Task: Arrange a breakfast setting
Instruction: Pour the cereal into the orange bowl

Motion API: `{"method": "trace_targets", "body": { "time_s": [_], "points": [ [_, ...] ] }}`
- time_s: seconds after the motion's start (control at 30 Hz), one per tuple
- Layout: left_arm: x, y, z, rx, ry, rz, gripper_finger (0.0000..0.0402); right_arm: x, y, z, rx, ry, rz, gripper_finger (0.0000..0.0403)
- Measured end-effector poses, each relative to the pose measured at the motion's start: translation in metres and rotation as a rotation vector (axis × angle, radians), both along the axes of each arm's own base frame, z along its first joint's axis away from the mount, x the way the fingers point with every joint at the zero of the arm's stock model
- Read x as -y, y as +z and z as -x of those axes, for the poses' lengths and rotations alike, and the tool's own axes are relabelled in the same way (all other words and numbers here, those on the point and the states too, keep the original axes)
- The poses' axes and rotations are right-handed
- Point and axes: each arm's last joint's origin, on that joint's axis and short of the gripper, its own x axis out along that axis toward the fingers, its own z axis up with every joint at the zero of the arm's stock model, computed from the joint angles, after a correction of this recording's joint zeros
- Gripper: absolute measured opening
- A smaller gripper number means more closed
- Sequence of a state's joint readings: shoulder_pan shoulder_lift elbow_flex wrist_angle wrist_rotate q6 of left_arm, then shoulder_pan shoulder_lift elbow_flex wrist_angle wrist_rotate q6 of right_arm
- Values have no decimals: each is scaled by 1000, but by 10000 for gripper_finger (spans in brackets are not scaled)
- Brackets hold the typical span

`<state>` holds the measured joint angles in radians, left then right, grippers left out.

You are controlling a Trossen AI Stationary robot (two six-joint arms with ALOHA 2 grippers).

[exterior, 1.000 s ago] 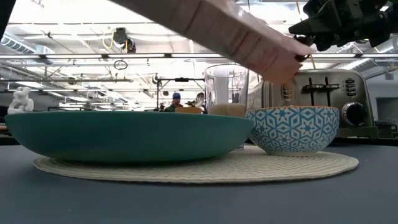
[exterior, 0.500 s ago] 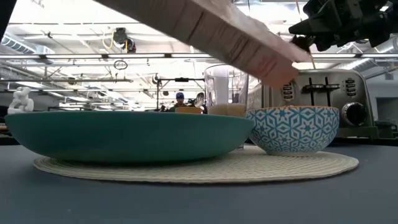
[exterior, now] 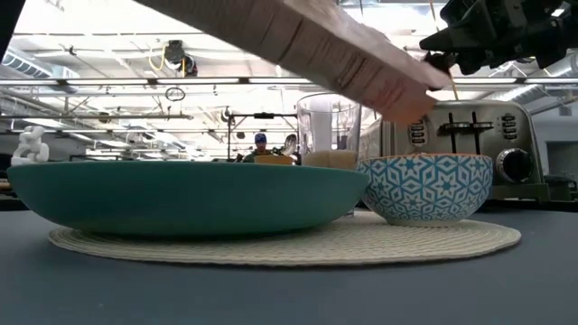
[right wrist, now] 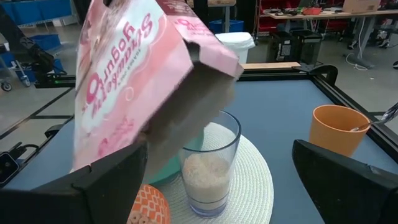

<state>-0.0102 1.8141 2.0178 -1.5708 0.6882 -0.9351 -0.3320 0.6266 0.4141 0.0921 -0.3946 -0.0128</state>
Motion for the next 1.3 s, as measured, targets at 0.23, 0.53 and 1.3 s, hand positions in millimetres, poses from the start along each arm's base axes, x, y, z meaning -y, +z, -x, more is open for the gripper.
{"method": "trace_targets", "body": {
  "time_s": [0.23,0.53,1.3],
  "points": [
    [3,0,0,-7,-2,-13,198,0,0,0,1,2,7,393],
    [3,0,0,6,-11,-21,198,0,0,0,1,1,7,393],
    [8,2,3,121,-152,-117,198,0,0,0,1,1,7,393]
  ]
}}
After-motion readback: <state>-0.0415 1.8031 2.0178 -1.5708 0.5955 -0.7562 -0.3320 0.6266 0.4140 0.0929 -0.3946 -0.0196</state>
